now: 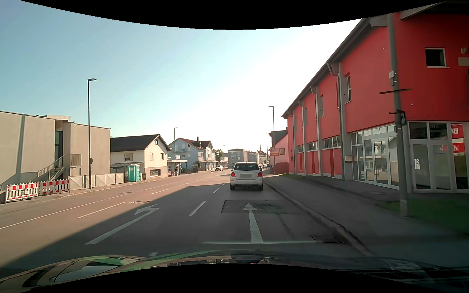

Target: Follow the waypoints while adhering to traffic rules and regulations

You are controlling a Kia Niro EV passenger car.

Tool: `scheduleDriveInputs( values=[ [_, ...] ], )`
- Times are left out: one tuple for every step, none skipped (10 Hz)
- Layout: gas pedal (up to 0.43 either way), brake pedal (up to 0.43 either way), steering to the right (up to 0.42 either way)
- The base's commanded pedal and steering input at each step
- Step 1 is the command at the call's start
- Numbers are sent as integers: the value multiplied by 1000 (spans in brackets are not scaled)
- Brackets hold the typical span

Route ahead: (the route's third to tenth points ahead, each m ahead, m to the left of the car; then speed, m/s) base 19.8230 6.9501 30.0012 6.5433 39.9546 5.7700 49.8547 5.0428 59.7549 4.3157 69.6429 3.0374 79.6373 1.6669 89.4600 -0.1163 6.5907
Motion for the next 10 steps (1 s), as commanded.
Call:
scheduleDriveInputs(
  values=[
    [197, 0, 8],
    [197, 0, 8],
    [197, 0, 7],
    [197, 0, 7],
    [177, 0, 6],
    [169, 0, 5],
    [157, 0, 5],
    [157, 0, 5],
    [157, 0, 5],
    [150, 0, 3]
  ],
)
